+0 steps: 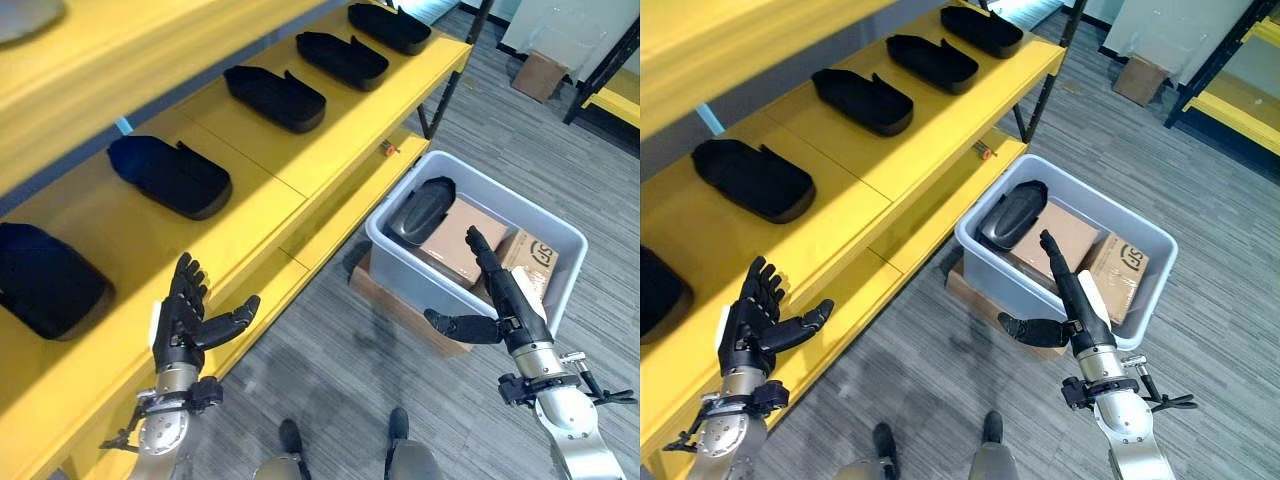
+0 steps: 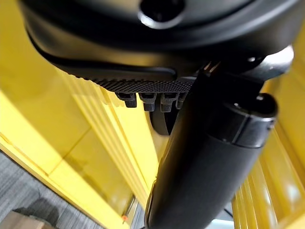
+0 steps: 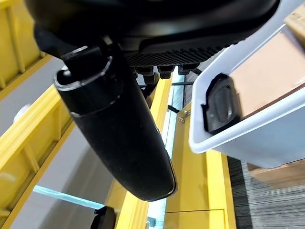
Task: Move parts from the plastic box to the shelf.
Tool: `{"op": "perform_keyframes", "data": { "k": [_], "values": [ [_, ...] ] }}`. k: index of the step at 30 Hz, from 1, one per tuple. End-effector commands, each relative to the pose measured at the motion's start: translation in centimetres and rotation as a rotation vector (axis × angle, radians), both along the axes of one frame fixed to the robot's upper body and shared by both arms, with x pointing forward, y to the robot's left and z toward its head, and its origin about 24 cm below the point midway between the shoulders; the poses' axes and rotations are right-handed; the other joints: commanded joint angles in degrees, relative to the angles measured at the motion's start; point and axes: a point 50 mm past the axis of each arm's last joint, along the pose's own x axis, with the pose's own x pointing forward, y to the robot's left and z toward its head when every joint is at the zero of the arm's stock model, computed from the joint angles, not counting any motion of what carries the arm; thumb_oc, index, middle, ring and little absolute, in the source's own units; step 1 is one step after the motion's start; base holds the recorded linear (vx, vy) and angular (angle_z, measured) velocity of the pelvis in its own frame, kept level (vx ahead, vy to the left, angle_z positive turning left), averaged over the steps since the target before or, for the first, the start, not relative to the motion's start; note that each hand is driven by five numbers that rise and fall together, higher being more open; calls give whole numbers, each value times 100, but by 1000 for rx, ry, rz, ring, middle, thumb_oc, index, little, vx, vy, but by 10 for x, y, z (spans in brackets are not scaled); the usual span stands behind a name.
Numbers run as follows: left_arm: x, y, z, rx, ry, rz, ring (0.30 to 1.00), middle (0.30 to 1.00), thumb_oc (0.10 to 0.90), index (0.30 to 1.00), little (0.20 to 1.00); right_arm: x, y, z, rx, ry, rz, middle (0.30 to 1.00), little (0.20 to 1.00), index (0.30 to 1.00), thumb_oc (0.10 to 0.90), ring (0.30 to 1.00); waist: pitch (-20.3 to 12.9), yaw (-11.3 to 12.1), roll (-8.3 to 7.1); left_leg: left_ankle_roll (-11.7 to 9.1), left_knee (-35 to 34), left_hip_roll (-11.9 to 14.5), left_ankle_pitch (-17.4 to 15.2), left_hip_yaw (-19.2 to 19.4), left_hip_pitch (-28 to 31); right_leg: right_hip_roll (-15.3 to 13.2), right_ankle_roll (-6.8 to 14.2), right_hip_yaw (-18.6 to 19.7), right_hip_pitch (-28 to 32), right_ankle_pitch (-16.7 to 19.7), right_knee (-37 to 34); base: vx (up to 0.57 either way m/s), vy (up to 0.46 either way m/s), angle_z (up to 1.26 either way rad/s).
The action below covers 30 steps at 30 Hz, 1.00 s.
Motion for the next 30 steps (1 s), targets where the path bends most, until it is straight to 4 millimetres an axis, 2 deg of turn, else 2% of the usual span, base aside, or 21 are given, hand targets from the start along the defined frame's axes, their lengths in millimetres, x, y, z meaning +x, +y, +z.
{"op": "perform_keyframes", "data": {
  "k": [1, 2, 3, 4, 6, 7, 12, 16, 17, 25, 26, 28, 29, 30],
  "values": [
    [-4, 9, 51, 121, -238, 16, 1000, 1000, 900, 1000, 1000, 5, 2, 48, -2, -260, 17, 1000, 1000, 1000, 900, 1000, -299, 132, -112, 292, 143, -155, -597, -502, -89, -709, 401, -63, -292, 830, -75, 18, -124, -43],
    [-5, 11, 49, 120, -229, 29, 1000, 1000, 900, 1000, 1000, 4, 1, 48, 0, -256, 16, 1000, 1000, 1000, 900, 1000, -366, 171, -201, 266, 127, -158, -623, -458, -69, -691, 443, -176, -160, 784, -252, 40, -140, -44],
    [-6, 12, 48, 123, -225, 32, 1000, 1000, 900, 1000, 1000, 4, -1, 47, -4, -246, 11, 1000, 1000, 1000, 900, 1000, -418, 158, -273, 240, 82, -165, -620, -423, -28, -610, 529, -68, -107, 788, -353, 83, -319, -36],
    [-7, 12, 46, 109, -219, 41, 1000, 1000, 900, 1000, 1000, 1, -4, 48, -18, -247, 4, 1000, 1000, 1000, 900, 1000, -475, 137, -293, 113, 76, -13, -553, -436, 15, -461, 550, 15, -102, 660, -326, 91, -320, -38],
    [-8, 12, 44, 103, -211, 41, 1000, 1000, 900, 1000, 1000, -2, -7, 48, -20, -242, -3, 1000, 1000, 1000, 900, 1000, -505, 131, -275, 62, 56, 75, -528, -450, 47, -393, 507, -29, -86, 531, -307, 84, -255, -38],
    [-8, 10, 41, 90, -201, 32, 1000, 1000, 900, 1000, 1000, -6, -12, 48, -30, -239, -18, 1000, 1000, 1000, 900, 1000, -559, 74, -230, -71, -23, 307, -437, -479, 149, -208, 372, -86, -20, 177, -288, 91, -237, -22],
    [-9, 4, 31, 48, -163, -2, 1000, 1000, 900, 1000, 1000, -13, -20, 46, -18, -222, -37, 1000, 1000, 1000, 900, 1000, -637, -63, -16, -293, -232, 696, -185, -569, 244, 182, 138, -83, 116, -305, -292, 82, -225, -2],
    [-12, 1, 23, 14, -140, -11, 1000, 1000, 900, 1000, 1000, -18, -24, 46, -25, -217, -44, 1000, 1000, 1000, 900, 1000, -671, -109, 160, -418, -386, 869, 18, -580, 281, 356, 39, -108, 160, -480, -275, 68, -151, 9],
    [-13, -1, 22, 5, -134, -14, 1000, 1000, 900, 1000, 1000, -19, -24, 47, -29, -219, -42, 1000, 1000, 1000, 900, 1000, -681, -128, 244, -461, -456, 929, 97, -573, 321, 423, -7, -126, 172, -579, -240, 64, -108, 15],
    [-4, -8, 23, -16, -151, -43, 1000, 1000, 900, 1000, 1000, -16, -21, 50, -34, -239, -37, 1000, 1000, 1000, 900, 1000, -652, -218, 447, -569, -506, 1095, 312, -539, 323, 619, -181, -44, 48, -895, 67, 27, -108, 5],
    [2, -13, 27, -32, -174, -73, 1000, 1000, 900, 1000, 1000, -14, -20, 50, -19, -253, -37, 1000, 1000, 1000, 900, 1000, -629, -294, 497, -638, -363, 1231, 471, -452, 264, 731, -280, 2, -23, -1040, 259, 10, -115, -2],
    [4, -14, 29, -31, -181, -83, 1000, 1000, 900, 1000, 1000, -14, -20, 50, -14, -252, -39, 1000, 1000, 1000, 900, 1000, -615, -313, 505, -661, -250, 1298, 522, -439, 209, 784, -339, 6, -49, -1100, 319, 8, -161, -1],
    [7, -16, 30, -23, -186, -100, 1000, 1000, 900, 1000, 1000, -14, -18, 49, -4, -255, -37, 1000, 1000, 1000, 900, 1000, -563, -358, 484, -696, 33, 1432, 672, -446, 128, 912, -460, 48, -32, -1160, 368, 62, -374, -2],
    [7, -16, 33, -11, -191, -112, 1000, 1000, 900, 1000, 1000, -16, -14, 47, 7, -248, -23, 1000, 1000, 1000, 900, 1000, -487, -350, 400, -680, 695, 1640, 924, -576, 9, 1140, -629, 166, 86, -1219, 371, 61, -321, -9]
  ]
}}
